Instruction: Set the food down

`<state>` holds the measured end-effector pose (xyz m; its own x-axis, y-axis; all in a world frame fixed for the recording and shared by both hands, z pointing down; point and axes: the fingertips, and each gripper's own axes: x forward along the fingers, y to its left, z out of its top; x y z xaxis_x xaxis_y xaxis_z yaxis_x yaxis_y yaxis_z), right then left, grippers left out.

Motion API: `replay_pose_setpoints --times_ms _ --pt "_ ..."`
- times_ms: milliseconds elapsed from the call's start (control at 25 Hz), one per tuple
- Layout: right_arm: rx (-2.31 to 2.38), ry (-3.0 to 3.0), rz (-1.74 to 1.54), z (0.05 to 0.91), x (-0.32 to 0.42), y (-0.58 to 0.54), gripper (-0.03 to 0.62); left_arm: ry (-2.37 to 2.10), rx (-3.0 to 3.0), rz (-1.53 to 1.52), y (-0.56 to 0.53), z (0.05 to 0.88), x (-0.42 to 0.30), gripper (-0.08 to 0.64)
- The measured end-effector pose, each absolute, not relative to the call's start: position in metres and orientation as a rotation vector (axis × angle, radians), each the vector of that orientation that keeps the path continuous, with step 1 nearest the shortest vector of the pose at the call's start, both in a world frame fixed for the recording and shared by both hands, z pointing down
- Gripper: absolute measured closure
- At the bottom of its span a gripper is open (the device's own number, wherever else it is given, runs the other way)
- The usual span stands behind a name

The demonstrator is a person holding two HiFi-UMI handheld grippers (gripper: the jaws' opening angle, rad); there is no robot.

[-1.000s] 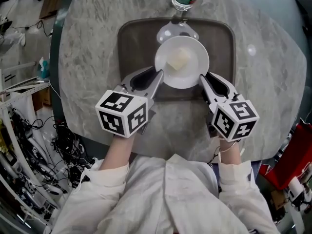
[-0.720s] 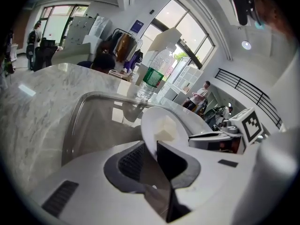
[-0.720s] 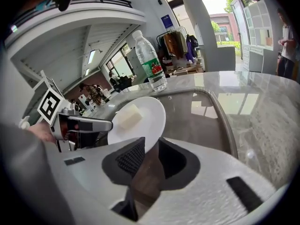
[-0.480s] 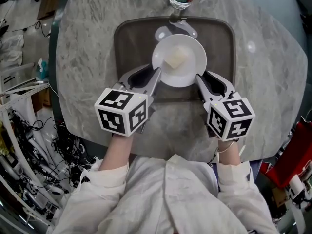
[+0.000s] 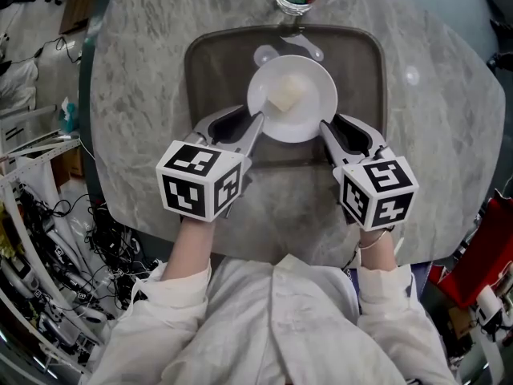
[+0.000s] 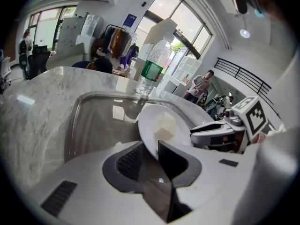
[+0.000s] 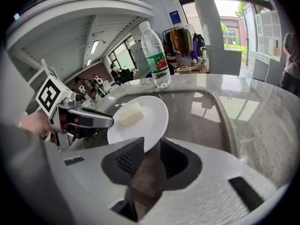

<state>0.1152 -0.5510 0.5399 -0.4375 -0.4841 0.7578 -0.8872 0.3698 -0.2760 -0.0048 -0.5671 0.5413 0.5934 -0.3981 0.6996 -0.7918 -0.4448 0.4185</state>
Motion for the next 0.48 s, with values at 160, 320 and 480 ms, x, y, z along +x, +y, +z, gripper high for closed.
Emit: replay_pose_setpoints --times_ms 160,320,480 --pt "1.170 -2.062 0.908 0.5419 0.1153 -0.5513 0.517 -0.939 2.077 0.675 -0.5678 0.5427 -0.0047 0.471" --pt "1.162 -2.058 0.899 0.5445 0.1168 -0.5535 0.512 -0.931 2.075 0.672 -0.5703 0.5456 -0.0034 0.469" --pt "1.152 -2.057 0.899 0.5396 0.1156 -0.5515 0.495 -0.940 2.079 0.670 -0.5702 0.5419 -0.0068 0.467"
